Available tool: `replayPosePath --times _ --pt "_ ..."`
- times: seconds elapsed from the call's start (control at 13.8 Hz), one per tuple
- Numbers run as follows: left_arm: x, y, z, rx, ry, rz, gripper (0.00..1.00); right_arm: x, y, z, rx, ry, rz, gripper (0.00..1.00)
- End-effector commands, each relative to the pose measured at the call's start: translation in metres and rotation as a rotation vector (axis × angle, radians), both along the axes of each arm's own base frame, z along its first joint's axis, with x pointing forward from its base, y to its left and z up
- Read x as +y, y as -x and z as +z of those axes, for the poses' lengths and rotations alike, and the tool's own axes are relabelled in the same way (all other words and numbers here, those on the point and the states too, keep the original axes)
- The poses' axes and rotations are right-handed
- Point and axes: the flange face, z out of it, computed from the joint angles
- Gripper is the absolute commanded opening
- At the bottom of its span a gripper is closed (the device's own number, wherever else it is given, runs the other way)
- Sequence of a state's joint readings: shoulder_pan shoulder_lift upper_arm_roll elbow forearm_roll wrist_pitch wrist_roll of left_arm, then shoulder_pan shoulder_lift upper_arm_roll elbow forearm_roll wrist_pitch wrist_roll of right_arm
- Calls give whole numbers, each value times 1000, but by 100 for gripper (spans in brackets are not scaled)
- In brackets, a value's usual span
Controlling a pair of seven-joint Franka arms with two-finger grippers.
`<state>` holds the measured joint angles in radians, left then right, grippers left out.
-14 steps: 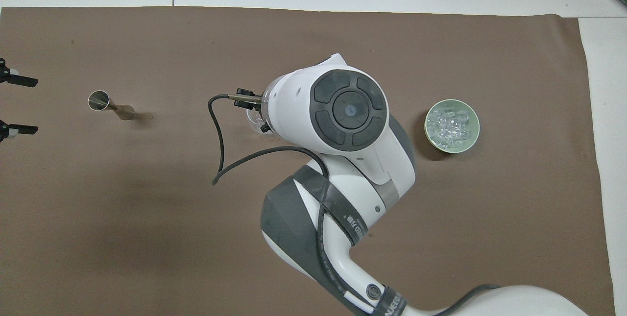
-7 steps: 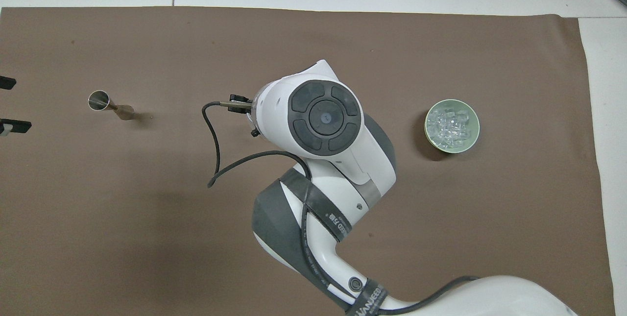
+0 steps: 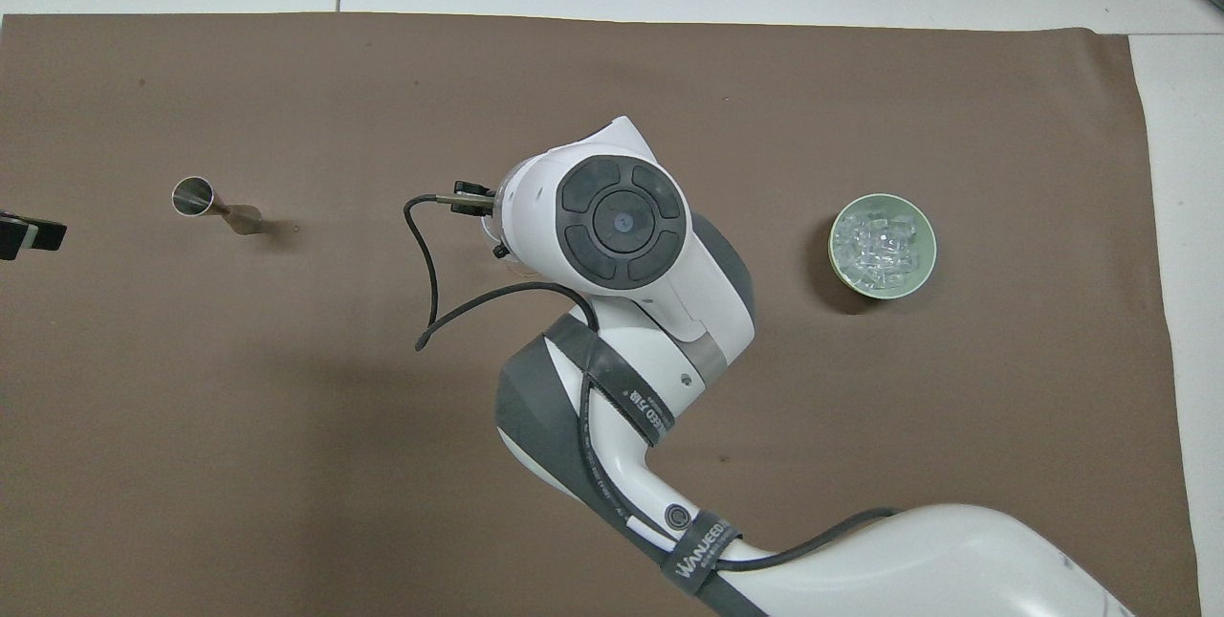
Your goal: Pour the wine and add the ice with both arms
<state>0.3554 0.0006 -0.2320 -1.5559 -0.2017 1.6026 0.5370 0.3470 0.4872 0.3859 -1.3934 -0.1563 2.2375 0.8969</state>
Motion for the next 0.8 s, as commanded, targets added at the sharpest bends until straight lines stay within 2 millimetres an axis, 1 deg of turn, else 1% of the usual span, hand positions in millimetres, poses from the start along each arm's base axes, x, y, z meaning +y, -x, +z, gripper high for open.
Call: replayPosePath --times 0.0,0.07,0.15,0.22,0.29,0.44,0.58,0.65,0.73 --pt "-21 15 9 19 -69 246 100 2 -4 2 -16 -6 -20 0" --pt "-29 18 11 37 -65 325 100 1 -5 2 -15 -5 -21 0" --pt "-31 20 13 47 -67 385 100 2 -4 1 -13 -6 -20 0" --pt "-36 23 13 49 -89 415 100 2 -4 1 -14 -7 -22 0" --pt "-41 26 15 27 -143 408 100 3 -4 1 -12 -10 -21 16" --pt "-51 25 12 22 -184 387 100 3 -4 1 -12 -9 -22 23" --pt "-52 20 6 21 -188 382 100 3 -4 1 -12 -9 -23 25" --pt "-51 18 4 16 -189 384 100 4 -3 1 -11 -10 -22 35" --pt "-50 16 2 15 -201 391 100 4 -3 1 -11 -10 -22 42"
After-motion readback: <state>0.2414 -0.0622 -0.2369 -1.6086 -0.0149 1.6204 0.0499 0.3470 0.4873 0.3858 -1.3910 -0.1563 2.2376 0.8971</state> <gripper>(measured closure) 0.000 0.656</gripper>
